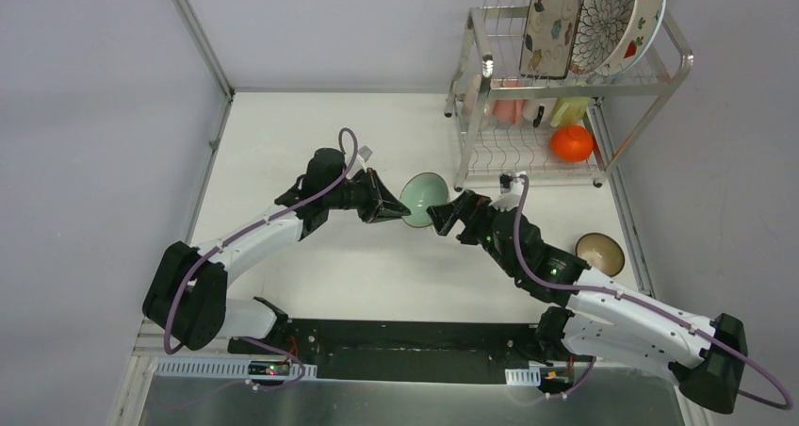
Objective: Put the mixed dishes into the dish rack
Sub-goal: Pick up the bowl from the center of the board.
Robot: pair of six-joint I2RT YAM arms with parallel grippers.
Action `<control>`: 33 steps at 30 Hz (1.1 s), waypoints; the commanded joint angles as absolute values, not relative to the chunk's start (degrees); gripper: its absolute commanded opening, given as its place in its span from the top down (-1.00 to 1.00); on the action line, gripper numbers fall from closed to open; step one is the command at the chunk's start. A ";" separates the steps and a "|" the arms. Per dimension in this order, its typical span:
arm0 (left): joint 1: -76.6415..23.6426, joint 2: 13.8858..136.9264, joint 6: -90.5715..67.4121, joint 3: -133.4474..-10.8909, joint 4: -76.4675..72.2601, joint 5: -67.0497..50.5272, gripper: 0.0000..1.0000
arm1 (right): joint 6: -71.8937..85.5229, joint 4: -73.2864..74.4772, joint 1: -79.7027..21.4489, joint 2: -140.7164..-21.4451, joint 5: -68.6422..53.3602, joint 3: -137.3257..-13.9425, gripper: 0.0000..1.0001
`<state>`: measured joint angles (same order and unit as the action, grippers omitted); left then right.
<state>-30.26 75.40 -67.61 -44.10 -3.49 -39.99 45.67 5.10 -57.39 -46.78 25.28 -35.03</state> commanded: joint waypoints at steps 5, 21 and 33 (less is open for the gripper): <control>-29.79 72.95 -70.28 -45.32 -13.20 -46.66 1.00 | 43.72 -2.89 -54.06 -47.14 21.93 -34.80 -0.99; -29.79 74.59 -70.42 -45.53 -15.95 -51.37 1.00 | 50.83 -12.35 -49.75 -48.84 10.53 -30.37 -0.61; -29.80 76.17 -69.83 -45.68 -16.51 -51.42 1.00 | 57.35 -10.54 -49.49 -47.59 9.69 -28.38 -0.27</control>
